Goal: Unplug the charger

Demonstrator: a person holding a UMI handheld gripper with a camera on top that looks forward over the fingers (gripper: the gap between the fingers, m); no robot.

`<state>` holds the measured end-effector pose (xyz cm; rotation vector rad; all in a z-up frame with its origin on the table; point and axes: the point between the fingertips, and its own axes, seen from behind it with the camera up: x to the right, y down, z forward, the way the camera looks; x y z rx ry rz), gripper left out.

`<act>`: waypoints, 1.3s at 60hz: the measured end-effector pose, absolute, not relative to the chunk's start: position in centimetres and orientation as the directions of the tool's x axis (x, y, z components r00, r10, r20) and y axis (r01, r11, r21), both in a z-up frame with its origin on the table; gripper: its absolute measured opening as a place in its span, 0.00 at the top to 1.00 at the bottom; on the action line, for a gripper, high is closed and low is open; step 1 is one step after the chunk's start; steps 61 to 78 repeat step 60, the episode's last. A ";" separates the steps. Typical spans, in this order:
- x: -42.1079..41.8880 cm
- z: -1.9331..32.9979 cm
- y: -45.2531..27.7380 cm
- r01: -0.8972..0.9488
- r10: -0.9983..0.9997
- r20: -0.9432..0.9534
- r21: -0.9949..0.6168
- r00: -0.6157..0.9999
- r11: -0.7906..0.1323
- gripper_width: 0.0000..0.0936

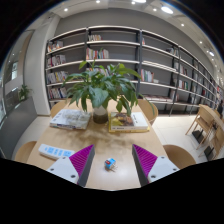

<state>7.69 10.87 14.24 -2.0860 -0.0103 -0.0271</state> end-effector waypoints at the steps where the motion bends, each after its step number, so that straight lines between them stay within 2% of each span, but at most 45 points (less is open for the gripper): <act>1: 7.6 15.3 10.3 0.017 -0.001 0.021 -0.873 1.000 -0.488 0.21; 7: 6.2 18.5 6.5 0.002 -0.001 0.003 -0.889 1.000 -0.458 0.19; 14: 4.4 20.1 1.4 -0.021 -0.002 -0.023 -0.893 1.000 -0.450 0.19; 34: 1.1 18.8 -10.3 -0.026 -0.004 -0.028 -0.867 1.000 -0.498 0.19; 49: 0.6 18.3 -13.4 0.001 -0.009 0.006 -0.858 1.000 -0.514 0.18; 78: 0.8 18.2 -14.0 -0.006 -0.026 0.008 -0.861 1.000 -0.509 0.19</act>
